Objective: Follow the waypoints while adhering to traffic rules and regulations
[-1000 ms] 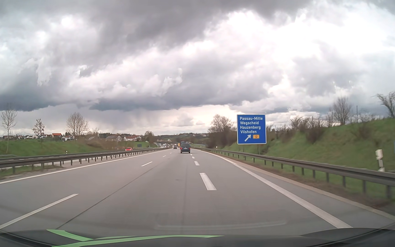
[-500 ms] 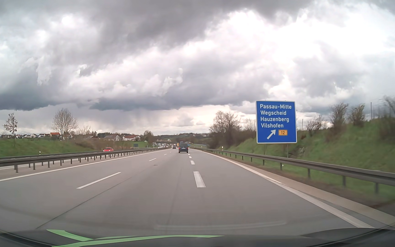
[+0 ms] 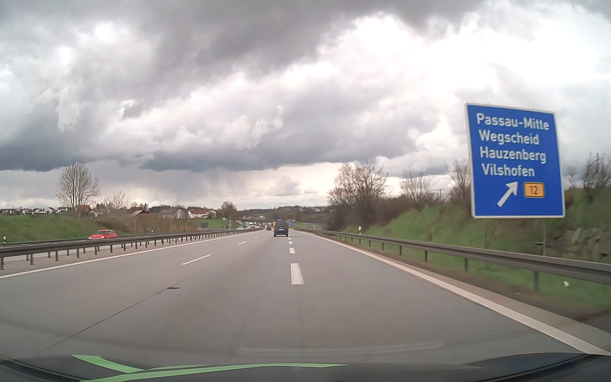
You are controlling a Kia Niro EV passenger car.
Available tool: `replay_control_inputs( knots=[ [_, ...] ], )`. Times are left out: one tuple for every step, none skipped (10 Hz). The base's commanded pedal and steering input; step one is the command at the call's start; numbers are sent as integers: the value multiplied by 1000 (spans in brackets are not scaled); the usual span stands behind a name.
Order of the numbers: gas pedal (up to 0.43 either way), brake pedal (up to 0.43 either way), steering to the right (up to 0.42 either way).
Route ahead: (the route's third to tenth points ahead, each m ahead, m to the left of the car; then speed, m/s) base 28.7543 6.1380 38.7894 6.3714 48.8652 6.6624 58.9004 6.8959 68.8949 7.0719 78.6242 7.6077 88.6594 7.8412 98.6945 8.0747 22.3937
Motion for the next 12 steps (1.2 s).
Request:
replay_control_inputs(
  knots=[
    [0,0,-3],
    [0,0,-3],
    [0,0,-3],
    [0,0,-3],
    [0,0,-3],
    [0,0,-3],
    [0,0,-3],
    [0,0,-4],
    [0,0,-4],
    [0,0,-5],
    [0,0,-5],
    [0,0,-6]
  ],
)
